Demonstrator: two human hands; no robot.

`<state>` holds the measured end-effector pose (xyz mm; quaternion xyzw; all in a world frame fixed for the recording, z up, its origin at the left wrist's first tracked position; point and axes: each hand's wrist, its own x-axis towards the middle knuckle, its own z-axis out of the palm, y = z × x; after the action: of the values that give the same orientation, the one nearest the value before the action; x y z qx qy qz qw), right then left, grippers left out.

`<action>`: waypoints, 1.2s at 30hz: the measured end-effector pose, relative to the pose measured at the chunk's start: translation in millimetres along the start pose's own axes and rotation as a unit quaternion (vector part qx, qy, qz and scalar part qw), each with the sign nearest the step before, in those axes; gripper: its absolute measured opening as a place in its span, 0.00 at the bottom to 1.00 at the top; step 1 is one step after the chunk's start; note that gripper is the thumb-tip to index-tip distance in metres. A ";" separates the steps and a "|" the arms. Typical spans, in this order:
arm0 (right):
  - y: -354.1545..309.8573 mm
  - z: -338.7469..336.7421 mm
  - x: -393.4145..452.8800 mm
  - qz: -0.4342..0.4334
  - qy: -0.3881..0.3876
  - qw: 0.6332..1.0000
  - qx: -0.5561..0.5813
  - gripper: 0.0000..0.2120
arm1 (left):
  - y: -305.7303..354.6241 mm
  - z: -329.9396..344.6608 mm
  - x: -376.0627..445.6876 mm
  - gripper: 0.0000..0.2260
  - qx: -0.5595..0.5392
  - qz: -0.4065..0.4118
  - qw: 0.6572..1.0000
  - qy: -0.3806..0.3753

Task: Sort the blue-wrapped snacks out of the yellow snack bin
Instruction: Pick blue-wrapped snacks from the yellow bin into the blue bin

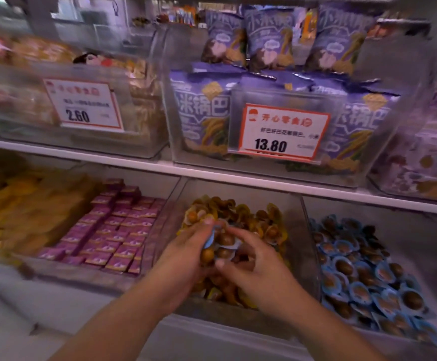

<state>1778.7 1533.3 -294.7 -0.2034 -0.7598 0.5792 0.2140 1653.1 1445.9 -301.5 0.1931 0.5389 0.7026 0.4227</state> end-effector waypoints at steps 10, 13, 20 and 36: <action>9.5 -18.0 31.9 -0.023 0.158 0.978 -0.131 0.06 | 0.8 -26.2 17.9 0.19 0.402 0.252 0.879 -0.045; 6.8 -24.3 28.9 0.004 0.166 0.974 -0.153 0.02 | -5.6 -24.8 17.3 0.23 0.499 0.312 0.808 -0.018; -17.0 -13.2 6.4 0.198 -0.029 0.877 0.437 0.19 | -17.1 -6.0 10.3 0.27 0.511 0.378 0.771 0.036; -25.7 -111.8 -28.2 0.039 0.175 0.974 0.138 0.07 | -8.5 10.8 31.6 0.25 0.644 0.328 0.689 -0.049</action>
<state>1863.0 1600.0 -245.8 -0.3001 -0.6145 0.6419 0.3469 1646.3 1478.3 -311.4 0.6167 0.7398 0.2664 -0.0369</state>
